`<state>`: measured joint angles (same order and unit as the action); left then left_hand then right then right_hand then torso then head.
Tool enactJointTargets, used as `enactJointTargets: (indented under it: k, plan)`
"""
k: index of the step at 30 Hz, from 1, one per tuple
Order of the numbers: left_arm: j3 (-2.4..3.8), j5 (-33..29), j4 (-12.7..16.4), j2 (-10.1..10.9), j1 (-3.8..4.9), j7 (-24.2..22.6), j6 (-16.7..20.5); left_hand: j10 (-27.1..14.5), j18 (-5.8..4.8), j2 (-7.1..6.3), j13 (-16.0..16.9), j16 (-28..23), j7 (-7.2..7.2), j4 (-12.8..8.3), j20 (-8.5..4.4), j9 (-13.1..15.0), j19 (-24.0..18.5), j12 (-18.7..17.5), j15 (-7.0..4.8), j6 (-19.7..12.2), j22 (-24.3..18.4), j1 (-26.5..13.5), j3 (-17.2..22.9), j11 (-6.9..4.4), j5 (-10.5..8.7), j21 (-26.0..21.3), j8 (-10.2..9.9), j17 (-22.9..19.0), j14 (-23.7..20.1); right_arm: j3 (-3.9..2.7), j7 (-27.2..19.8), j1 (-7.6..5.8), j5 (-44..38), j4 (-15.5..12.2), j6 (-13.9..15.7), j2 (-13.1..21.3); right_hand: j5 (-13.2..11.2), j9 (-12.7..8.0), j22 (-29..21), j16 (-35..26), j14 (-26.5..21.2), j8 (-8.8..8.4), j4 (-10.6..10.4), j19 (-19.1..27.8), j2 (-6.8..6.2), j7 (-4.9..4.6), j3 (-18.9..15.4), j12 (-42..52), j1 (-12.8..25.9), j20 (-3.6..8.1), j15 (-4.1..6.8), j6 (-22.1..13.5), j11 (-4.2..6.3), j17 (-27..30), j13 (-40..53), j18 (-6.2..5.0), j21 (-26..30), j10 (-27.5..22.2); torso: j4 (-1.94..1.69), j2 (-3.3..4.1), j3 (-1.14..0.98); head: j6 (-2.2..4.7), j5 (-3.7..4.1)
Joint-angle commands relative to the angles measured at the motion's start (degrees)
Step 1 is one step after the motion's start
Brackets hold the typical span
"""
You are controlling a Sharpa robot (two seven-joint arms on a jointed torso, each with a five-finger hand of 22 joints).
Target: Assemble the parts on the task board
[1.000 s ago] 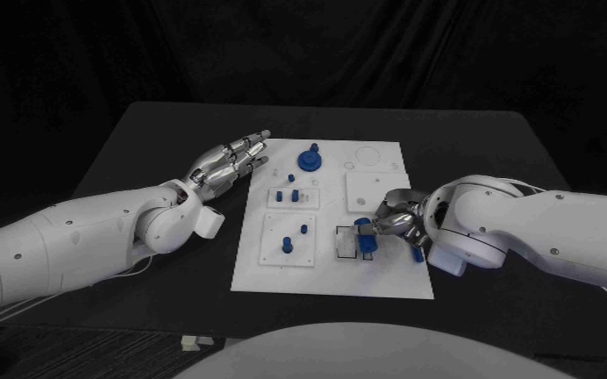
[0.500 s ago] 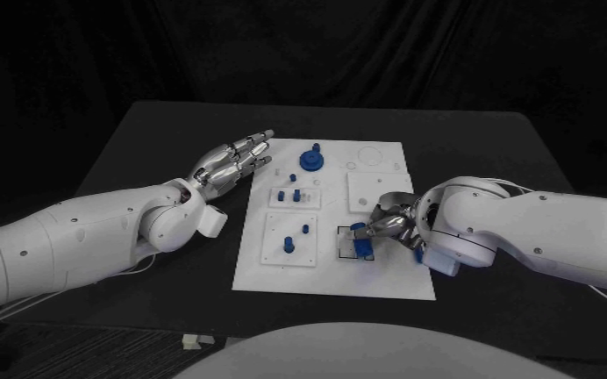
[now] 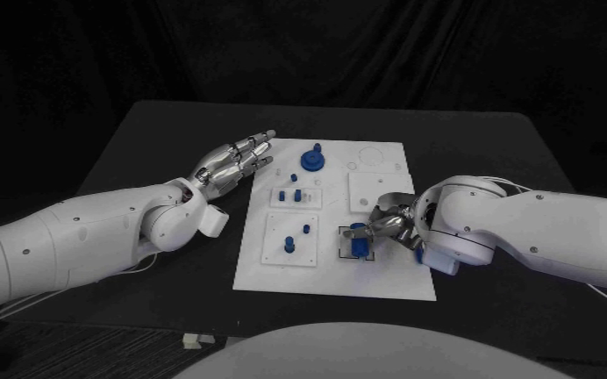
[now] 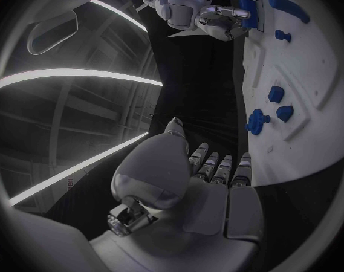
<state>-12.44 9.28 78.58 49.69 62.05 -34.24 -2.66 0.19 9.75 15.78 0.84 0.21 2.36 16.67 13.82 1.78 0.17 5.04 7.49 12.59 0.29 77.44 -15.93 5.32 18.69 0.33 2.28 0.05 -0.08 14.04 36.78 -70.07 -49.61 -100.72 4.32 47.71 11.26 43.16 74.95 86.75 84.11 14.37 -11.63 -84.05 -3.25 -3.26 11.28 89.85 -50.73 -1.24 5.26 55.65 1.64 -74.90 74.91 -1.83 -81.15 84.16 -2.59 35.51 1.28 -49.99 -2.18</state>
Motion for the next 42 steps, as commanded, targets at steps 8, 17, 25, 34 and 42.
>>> enactJointTargets:
  k: [8, 17, 25, 34, 42]
  plan:
    - [0.05, -0.3, 0.1, -0.1, -0.07, -0.3, -0.9, 0.0, 0.51, 0.04, 0.1, -0.2, 0.79, 0.0, 0.6, 0.0, 0.0, 0.2, 0.42, 0.0, 0.1, 0.5, 0.3, -0.66, 0.27, -0.1, 0.1, 0.0, 0.1, 0.14, 0.9, 0.41, -0.3, 0.2, -2.1, -0.3, -1.8, -0.4, 11.7, -0.4, 4.2, 0.55, -2.3, -1.4, 0.59, 0.11, -2.8, 0.1, 2.3, -0.36, -0.48, -0.8, -0.44, -5.6, 15.1, -0.68, 0.8, 5.8, 0.0, 0.01, 0.01, -0.01, -0.23]
    - [0.05, -0.3, 0.0, -0.2, -0.08, -0.1, -1.1, 0.0, 0.51, 0.05, 0.1, -0.2, 0.91, 0.0, 0.62, 0.0, 0.0, 0.2, 0.44, 0.0, 0.1, 0.5, 0.3, -0.71, 0.35, -0.1, 0.1, 0.0, 0.1, 0.14, 0.1, 0.44, -0.3, 0.2, -1.9, -0.3, -7.3, -0.9, 11.7, -0.3, 4.2, 0.94, -4.3, -1.4, -0.59, 0.01, -6.6, 0.1, 3.2, -0.42, -0.55, -1.2, -0.52, -5.8, 15.1, -0.71, 1.0, 5.8, 0.04, 0.0, 0.01, -0.01, -0.31]
    - [0.05, -0.3, -0.1, -0.3, -0.08, 0.1, -1.2, 0.0, 0.51, 0.07, 0.1, -0.2, 1.04, 0.0, 0.63, 0.0, 0.0, 0.2, 0.44, 0.0, 0.1, 0.6, 0.4, -0.72, 0.46, -0.1, 0.1, 0.0, 0.1, 0.14, -0.8, 0.45, -0.3, 0.2, -1.5, -0.2, -7.8, -1.0, 11.7, 0.1, 4.4, 1.75, -5.0, -1.4, -0.55, 0.13, -11.0, 0.1, 4.8, -0.42, -0.53, -0.9, -0.45, -6.5, 15.1, -0.7, 1.1, 5.8, 0.0, -0.01, 0.02, -0.01, -0.42]
    - [0.05, -0.3, -0.2, -0.4, -0.11, 0.3, -1.4, 0.0, 0.51, 0.08, 0.1, -0.2, 1.13, 0.0, 0.64, 0.0, 0.0, 0.2, 0.44, 0.1, 0.1, 0.6, 0.4, -0.74, 0.52, -0.1, 0.1, 0.0, 0.1, 0.13, -1.9, 0.45, -0.3, -0.1, -0.4, -0.2, -8.1, 1.8, 11.8, 0.4, 4.5, 4.98, -5.0, -1.6, 0.8, 0.79, -14.6, 0.1, 4.7, -0.05, -0.06, -0.1, 0.13, -7.2, 15.1, -0.66, 0.9, 5.8, 0.0, -0.01, 0.02, -0.01, -0.6]
    - [0.05, -0.3, -0.4, -0.4, -0.13, 0.5, -1.5, 0.0, 0.52, 0.14, 0.1, -0.2, 1.33, 0.0, 0.67, 0.0, 0.0, 0.1, 0.45, 0.2, 0.1, 0.7, 0.4, -0.75, 0.63, -0.1, 0.1, 0.0, 0.1, 0.13, -2.4, 0.45, -0.3, -0.2, 0.0, 0.0, -8.1, 14.0, 11.8, 0.7, 4.6, 13.46, -4.9, -1.7, 3.31, 1.8, -19.7, 0.1, 2.6, 0.67, 0.67, -3.5, 1.0, -7.8, 15.1, -0.61, 0.7, 5.8, -0.01, 0.0, 0.01, -0.01, -0.72]
